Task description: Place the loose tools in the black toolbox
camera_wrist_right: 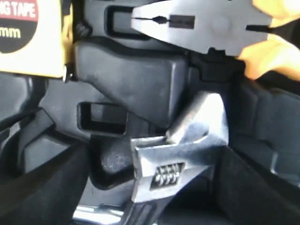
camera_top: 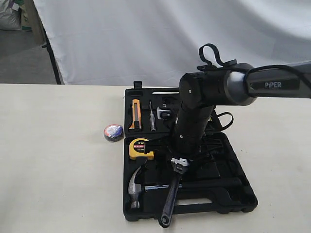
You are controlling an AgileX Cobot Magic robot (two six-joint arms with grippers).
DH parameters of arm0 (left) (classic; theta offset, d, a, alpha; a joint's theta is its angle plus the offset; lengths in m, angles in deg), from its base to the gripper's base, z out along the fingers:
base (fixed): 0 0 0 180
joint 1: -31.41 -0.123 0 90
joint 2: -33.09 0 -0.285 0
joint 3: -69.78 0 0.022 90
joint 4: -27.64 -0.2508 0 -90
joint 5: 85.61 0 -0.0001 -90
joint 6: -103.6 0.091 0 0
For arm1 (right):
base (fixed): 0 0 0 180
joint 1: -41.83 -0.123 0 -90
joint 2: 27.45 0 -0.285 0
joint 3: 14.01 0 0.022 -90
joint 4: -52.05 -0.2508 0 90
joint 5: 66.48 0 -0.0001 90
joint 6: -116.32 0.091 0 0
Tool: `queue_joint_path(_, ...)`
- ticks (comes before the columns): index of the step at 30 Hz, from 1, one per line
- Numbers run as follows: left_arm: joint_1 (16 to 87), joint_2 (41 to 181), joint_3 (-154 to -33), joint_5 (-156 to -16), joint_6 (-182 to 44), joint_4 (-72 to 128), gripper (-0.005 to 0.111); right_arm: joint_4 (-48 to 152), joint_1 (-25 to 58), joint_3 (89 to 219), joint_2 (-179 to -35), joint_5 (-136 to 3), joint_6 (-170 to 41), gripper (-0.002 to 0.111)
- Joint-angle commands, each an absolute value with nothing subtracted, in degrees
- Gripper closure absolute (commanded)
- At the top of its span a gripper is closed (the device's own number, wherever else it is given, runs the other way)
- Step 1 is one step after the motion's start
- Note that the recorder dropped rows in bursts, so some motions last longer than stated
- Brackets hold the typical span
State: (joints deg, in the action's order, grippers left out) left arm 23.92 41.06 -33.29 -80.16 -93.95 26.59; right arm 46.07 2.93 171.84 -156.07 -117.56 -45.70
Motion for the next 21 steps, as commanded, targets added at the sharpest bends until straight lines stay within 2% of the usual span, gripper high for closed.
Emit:
queue_joint_path(1, 22.47, 40.87, -33.45, -80.57, -94.23, 26.34, 0.106, 46.21, 2.88, 171.37, -156.78, -118.13, -45.63, 0.041)
queue_joint_path(2, 22.47, 40.87, -33.45, -80.57, -94.23, 26.34, 0.106, 46.21, 2.88, 171.37, -156.51, -118.13, -45.63, 0.047)
queue_joint_path(5, 22.47, 40.87, -33.45, -80.57, -94.23, 26.34, 0.106, 46.21, 2.88, 171.37, -154.76, -118.49, -45.88, 0.077)
queue_joint_path(9, 22.47, 40.87, -33.45, -80.57, -94.23, 26.34, 0.106, 46.21, 2.88, 171.37, -153.30, -118.84, -45.88, 0.095)
queue_joint_path(13, 22.47, 40.87, -33.45, -80.57, -94.23, 26.34, 0.106, 46.21, 2.88, 171.37, -151.47, -119.05, -45.91, 0.104)
queue_joint_path(21, 22.47, 40.87, -33.45, -80.57, -94.23, 26.34, 0.106, 48.10, 2.88, 175.44, -148.69, -126.34, -48.89, 0.104)
